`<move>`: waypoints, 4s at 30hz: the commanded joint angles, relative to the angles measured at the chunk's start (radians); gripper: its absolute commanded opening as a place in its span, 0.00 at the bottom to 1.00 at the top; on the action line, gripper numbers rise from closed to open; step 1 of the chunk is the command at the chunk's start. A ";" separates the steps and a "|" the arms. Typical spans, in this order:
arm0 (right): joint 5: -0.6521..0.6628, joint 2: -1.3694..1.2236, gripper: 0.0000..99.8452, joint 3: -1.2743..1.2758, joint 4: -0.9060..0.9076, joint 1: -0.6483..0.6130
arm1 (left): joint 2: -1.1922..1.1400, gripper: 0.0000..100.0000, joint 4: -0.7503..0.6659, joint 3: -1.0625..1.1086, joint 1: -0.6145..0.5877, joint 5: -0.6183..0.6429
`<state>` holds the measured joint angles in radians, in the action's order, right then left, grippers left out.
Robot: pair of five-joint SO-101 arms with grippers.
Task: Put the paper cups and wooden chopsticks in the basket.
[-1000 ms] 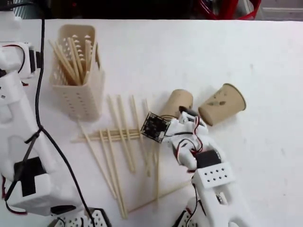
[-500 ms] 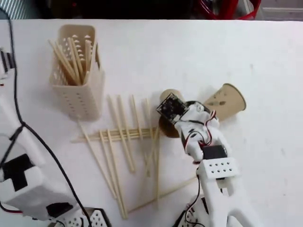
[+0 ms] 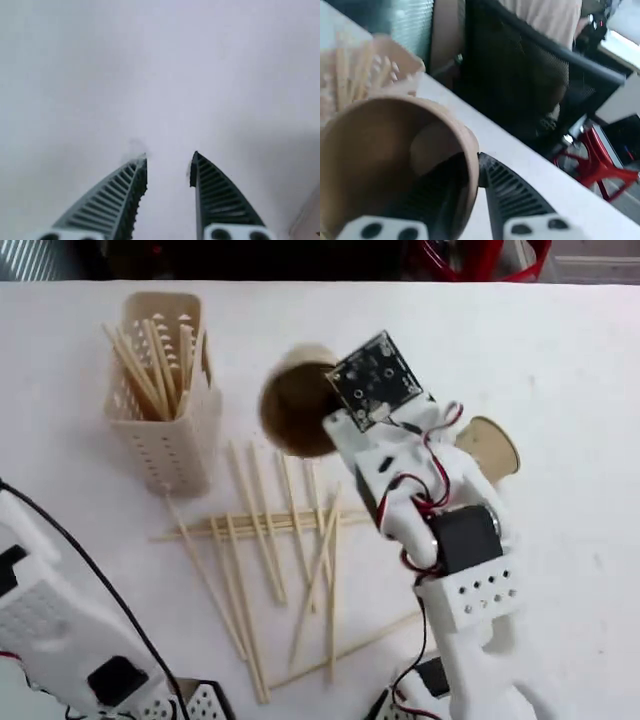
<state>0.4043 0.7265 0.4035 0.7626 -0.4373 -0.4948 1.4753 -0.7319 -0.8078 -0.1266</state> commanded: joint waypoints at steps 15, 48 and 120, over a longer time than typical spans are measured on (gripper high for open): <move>-0.081 -0.868 0.02 -0.872 -0.295 -0.219 | -0.180 0.16 -0.138 -0.034 0.117 0.130; -0.072 -1.297 0.05 -1.508 -0.025 -0.245 | -0.182 0.15 -0.160 -0.031 0.128 0.127; 0.092 -0.292 0.02 -0.783 0.938 0.157 | 0.782 0.19 0.310 0.006 0.407 -0.298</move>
<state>0.4258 0.1634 -0.7610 1.7292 -0.4020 0.1557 1.7883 -0.8684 -0.4626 -0.3966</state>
